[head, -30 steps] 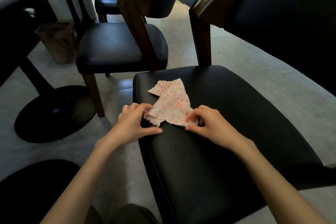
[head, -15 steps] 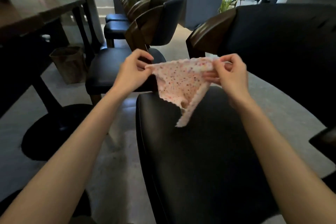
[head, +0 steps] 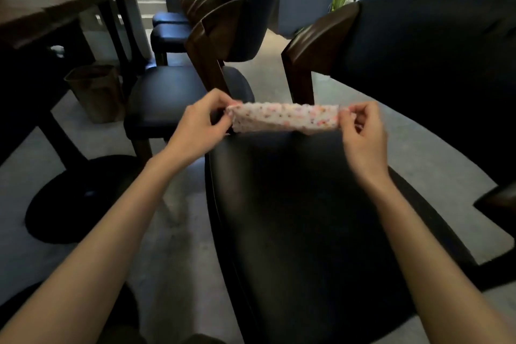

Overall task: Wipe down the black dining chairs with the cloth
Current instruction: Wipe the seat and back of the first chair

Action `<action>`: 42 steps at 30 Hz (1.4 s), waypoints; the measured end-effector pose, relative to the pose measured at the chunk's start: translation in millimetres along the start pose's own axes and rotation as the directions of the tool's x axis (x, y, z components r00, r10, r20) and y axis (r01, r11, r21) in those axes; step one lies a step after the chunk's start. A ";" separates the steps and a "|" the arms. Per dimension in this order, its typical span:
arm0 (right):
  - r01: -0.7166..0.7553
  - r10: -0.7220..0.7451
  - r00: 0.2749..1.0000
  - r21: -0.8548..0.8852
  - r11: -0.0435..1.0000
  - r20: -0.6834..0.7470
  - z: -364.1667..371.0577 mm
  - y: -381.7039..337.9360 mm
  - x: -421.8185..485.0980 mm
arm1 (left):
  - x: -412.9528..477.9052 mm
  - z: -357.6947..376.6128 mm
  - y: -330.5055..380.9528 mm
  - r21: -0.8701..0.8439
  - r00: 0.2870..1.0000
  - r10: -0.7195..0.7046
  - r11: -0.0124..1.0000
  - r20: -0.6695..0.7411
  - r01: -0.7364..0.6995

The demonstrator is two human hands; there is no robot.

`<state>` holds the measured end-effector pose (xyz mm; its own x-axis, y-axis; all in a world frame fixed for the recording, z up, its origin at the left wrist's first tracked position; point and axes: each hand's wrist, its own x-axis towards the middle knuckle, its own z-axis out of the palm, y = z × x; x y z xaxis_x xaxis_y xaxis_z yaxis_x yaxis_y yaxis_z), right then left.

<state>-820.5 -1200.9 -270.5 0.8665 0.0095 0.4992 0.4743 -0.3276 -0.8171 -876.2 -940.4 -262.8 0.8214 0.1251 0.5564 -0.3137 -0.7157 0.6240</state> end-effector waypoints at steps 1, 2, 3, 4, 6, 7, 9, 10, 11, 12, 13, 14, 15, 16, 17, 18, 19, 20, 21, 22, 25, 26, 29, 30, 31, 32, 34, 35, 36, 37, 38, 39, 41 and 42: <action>-0.023 0.023 0.999 0.007 1.000 0.039 -2.5 7.4 -12.6 | -12.7 3.6 -5.8 -0.037 0.997 -0.019 0.999 0.071 0.022; -0.048 0.047 0.996 0.009 0.999 0.080 -4.9 14.7 -23.8 | -25.2 7.5 -11.0 -0.073 0.991 -0.044 0.996 0.129 0.054; -0.069 0.068 0.991 0.007 0.998 0.117 -7.0 20.7 -33.6 | -37.1 11.3 -16.0 -0.121 0.981 -0.073 0.988 0.182 0.096; -0.085 0.084 0.986 0.001 0.996 0.146 -8.3 25.3 -41.5 | -47.8 14.7 -18.3 -0.177 0.966 -0.106 0.973 0.234 0.150; -0.118 0.120 0.978 -0.021 0.993 0.171 -8.6 33.3 -50.8 | -65.4 20.9 -22.9 -0.248 0.924 -0.172 0.932 0.343 0.265; -0.138 0.144 0.975 -0.045 0.989 0.168 -6.8 36.8 -52.2 | -71.3 24.5 -25.9 -0.230 0.900 -0.208 0.922 0.382 0.311; -0.184 0.210 0.963 -0.153 0.971 0.170 1.8 43.4 -50.5 | -77.8 34.3 -33.1 -0.110 0.885 -0.293 0.929 0.362 0.353; -0.206 0.249 0.954 -0.240 0.949 0.165 7.3 46.7 -48.3 | -78.9 40.0 -38.2 -0.056 0.892 -0.333 0.929 0.305 0.366; -0.195 0.259 0.955 -0.355 0.914 0.143 13.3 49.4 -46.6 | -79.6 45.1 -41.9 -0.024 0.895 -0.376 0.920 0.241 0.392; -0.129 0.212 0.969 -0.472 0.872 0.126 18.9 50.7 -46.9 | -80.2 49.8 -44.7 -0.002 0.891 -0.416 0.906 0.182 0.423; -0.013 0.113 0.982 -0.547 0.837 0.151 25.2 51.0 -49.3 | -81.2 53.8 -47.9 0.021 0.885 -0.447 0.894 0.133 0.448; 0.152 -0.005 0.967 -0.560 0.814 0.255 32.5 49.7 -53.6 | -82.9 56.9 -50.1 0.048 0.879 -0.468 0.884 0.095 0.465; 0.331 -0.095 0.897 -0.513 0.792 0.431 41.4 47.7 -59.7 | -85.7 59.0 -52.6 0.072 0.873 -0.482 0.876 0.069 0.477; 0.468 -0.128 0.779 -0.434 0.770 0.613 51.9 46.3 -66.6 | -88.9 60.6 -54.7 0.087 0.873 -0.486 0.873 0.054 0.480; 0.541 -0.092 0.655 -0.381 0.750 0.750 63.2 45.8 -73.2 | -92.2 61.8 -56.8 0.100 0.872 -0.486 0.872 0.049 0.480; 0.560 -0.003 0.562 -0.378 0.737 0.827 74.0 48.6 -78.2 | -95.3 63.4 -58.8 0.105 0.870 -0.490 0.869 0.049 0.483; 0.566 0.065 0.518 -0.399 0.722 0.853 82.7 54.5 -80.0 | -98.2 64.5 -60.4 0.104 0.864 -0.500 0.863 0.050 0.494; 0.576 0.076 0.517 -0.413 0.706 0.852 89.3 60.3 -78.3 | -100.1 65.2 -61.4 0.099 0.858 -0.511 0.858 0.050 0.505; 0.590 0.044 0.530 -0.405 0.698 0.847 93.1 64.4 -74.4 | -100.9 65.8 -62.0 0.093 0.854 -0.517 0.854 0.048 0.512; 0.600 0.002 0.535 -0.381 0.704 0.845 94.8 67.0 -69.2 | -100.5 66.2 -62.2 0.084 0.854 -0.519 0.854 0.047 0.514; 0.572 -0.118 0.533 -0.254 0.780 0.838 96.0 71.6 -54.4 | -94.8 67.3 -60.2 0.064 0.851 -0.521 0.853 0.064 0.518; 0.565 -0.152 0.549 -0.231 0.792 0.822 96.0 73.6 -51.6 | -92.1 67.4 -58.6 0.057 0.849 -0.525 0.851 0.068 0.522; 0.556 -0.215 0.646 -0.258 0.790 0.732 93.2 88.2 -43.4 | -86.3 67.7 -54.8 0.039 0.844 -0.531 0.848 0.082 0.529; 0.527 -0.205 0.700 -0.300 0.795 0.684 92.0 94.0 -40.0 | -85.0 67.8 -53.4 0.035 0.843 -0.531 0.847 0.084 0.530; 0.463 -0.163 0.758 -0.344 0.817 0.632 91.4 98.7 -35.7 | -84.2 67.8 -52.4 0.032 0.841 -0.534 0.845 0.084 0.533; 0.373 -0.099 0.805 -0.369 0.851 0.585 91.2 99.0 -31.2 | -83.5 67.6 -51.2 0.031 0.838 -0.539 0.842 0.085 0.538; 0.180 0.026 0.855 -0.344 0.922 0.519 91.2 92.9 -20.7 | -83.0 67.2 -48.3 0.044 0.830 -0.551 0.835 0.090 0.549; 0.097 0.071 0.867 -0.307 0.947 0.493 91.2 87.6 -14.3 | -83.2 67.2 -46.2 0.061 0.825 -0.557 0.830 0.096 0.554; 0.038 0.106 0.874 -0.284 0.958 0.474 90.4 82.5 -6.7 | -83.7 67.5 -42.9 0.085 0.816 -0.569 0.822 0.101 0.562; 0.012 0.139 0.869 -0.300 0.954 0.476 89.1 79.4 1.4 | -83.9 68.7 -38.8 0.118 0.805 -0.584 0.811 0.102 0.573; 0.012 0.178 0.848 -0.352 0.936 0.500 87.5 77.3 8.5 | -83.8 70.8 -35.0 0.164 0.796 -0.598 0.798 0.096 0.580; 0.018 0.239 0.808 -0.428 0.903 0.539 86.9 77.7 14.0 | -83.0 74.0 -31.9 0.217 0.788 -0.610 0.783 0.087 0.583; 0.026 0.389 0.707 -0.572 0.820 0.590 88.5 80.3 17.6 | -78.9 84.2 -30.7 0.294 0.767 -0.636 0.750 0.077 0.593; 0.029 0.433 0.687 -0.618 0.786 0.583 90.6 80.3 16.5 | -76.1 90.3 -31.4 0.310 0.754 -0.653 0.733 0.071 0.606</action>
<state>-753.9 -1141.5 -354.0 0.8917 0.4156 -0.1792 0.3018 -0.8410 -0.4490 -885.9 -989.5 -374.3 0.8579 0.5130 -0.0275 0.4156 -0.6615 0.6242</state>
